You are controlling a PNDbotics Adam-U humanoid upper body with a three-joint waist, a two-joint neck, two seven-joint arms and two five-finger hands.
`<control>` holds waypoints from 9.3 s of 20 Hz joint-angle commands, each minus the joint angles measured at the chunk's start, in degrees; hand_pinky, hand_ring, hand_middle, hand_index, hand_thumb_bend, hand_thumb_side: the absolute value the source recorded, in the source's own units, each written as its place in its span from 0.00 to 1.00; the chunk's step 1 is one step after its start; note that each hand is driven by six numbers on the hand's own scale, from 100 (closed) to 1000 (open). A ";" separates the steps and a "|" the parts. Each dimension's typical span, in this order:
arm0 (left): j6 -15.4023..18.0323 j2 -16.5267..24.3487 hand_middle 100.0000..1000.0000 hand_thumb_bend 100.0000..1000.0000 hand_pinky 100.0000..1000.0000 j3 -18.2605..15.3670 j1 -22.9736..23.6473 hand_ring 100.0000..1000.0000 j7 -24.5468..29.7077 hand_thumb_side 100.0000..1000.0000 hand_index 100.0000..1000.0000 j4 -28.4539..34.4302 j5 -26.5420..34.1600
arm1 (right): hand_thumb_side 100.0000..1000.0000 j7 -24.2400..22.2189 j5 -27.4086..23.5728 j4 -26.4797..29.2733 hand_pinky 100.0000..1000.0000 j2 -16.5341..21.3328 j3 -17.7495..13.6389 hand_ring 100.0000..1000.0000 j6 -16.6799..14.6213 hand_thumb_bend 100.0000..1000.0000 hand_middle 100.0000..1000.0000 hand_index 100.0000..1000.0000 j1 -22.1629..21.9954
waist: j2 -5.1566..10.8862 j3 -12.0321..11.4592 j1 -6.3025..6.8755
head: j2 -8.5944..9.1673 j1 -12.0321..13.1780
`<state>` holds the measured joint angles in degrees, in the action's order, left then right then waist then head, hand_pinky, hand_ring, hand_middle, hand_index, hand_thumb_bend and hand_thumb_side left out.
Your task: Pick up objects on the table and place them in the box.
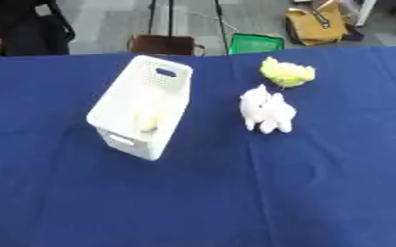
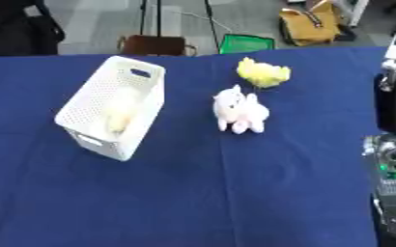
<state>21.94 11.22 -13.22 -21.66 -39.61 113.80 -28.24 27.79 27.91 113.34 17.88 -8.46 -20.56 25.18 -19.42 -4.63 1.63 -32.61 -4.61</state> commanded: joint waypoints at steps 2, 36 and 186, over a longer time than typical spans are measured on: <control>0.10 1.49 0.68 0.00 0.70 -0.22 -0.48 0.67 0.06 0.47 0.68 0.79 0.09 | 0.77 -0.12 0.16 1.25 0.78 0.92 -0.29 0.70 0.02 0.00 0.54 0.69 0.61 | 0.99 0.06 -0.06 | 0.29 0.10; 0.03 1.41 0.68 0.00 0.70 0.33 0.26 0.67 0.93 0.47 0.67 0.79 0.47 | 0.97 -19.69 7.83 1.25 0.81 18.03 8.58 0.81 18.90 0.00 0.68 0.83 16.29 | 1.81 -1.08 -1.10 | -0.90 -0.84; -0.29 0.43 0.68 0.00 0.70 1.58 0.55 0.66 6.35 0.49 0.66 0.79 2.05 | 0.75 -59.04 40.78 -51.55 0.93 14.17 29.00 0.95 20.68 0.17 0.66 0.80 30.14 | 2.06 -2.74 -1.41 | 0.04 -3.57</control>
<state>21.61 11.11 -11.77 -20.69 -33.53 113.80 -26.23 -31.66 69.20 60.25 30.14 20.71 0.06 54.29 -18.58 -7.41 0.15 -32.68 -8.19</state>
